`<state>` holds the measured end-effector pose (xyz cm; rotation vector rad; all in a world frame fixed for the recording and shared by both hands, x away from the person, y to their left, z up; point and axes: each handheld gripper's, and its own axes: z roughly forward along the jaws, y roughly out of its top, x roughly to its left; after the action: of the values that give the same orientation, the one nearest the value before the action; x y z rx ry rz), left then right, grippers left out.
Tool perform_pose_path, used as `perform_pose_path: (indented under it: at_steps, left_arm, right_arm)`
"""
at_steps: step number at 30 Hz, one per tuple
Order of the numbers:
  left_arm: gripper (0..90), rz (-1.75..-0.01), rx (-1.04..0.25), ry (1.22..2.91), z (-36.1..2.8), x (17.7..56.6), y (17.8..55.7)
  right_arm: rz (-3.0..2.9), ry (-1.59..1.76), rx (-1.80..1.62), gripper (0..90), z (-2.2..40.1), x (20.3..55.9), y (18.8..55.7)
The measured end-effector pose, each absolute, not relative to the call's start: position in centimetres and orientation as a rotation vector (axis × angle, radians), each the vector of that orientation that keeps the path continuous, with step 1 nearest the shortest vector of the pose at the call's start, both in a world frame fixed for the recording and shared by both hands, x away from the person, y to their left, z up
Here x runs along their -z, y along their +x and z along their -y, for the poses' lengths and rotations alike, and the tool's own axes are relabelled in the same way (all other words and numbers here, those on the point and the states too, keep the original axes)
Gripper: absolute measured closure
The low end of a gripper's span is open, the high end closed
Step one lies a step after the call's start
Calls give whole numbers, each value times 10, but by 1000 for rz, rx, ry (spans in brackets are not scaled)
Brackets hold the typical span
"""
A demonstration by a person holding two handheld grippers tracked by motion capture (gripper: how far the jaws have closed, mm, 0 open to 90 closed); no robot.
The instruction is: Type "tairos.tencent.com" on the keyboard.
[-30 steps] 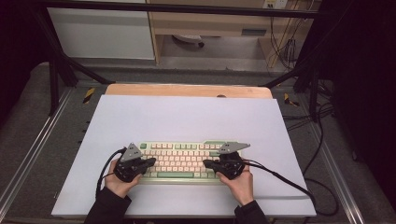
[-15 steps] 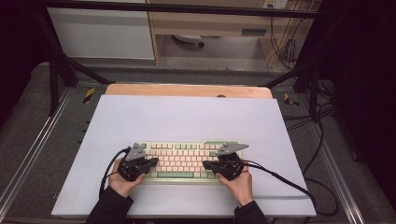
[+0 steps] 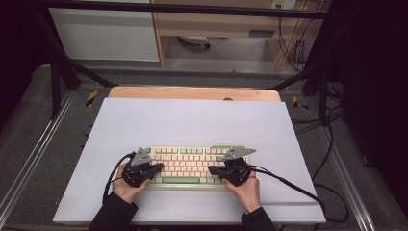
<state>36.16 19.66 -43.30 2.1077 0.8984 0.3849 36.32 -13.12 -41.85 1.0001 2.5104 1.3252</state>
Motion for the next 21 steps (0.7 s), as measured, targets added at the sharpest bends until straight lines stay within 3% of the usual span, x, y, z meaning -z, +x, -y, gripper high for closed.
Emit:
perform_pose_path:
  at_steps: [21]
  left_arm:
    - [900, -901, -387, 2076, -207, 424, 355]
  right_arm:
    - [-2521, 1001, -1340, 900, 123, 423, 362]
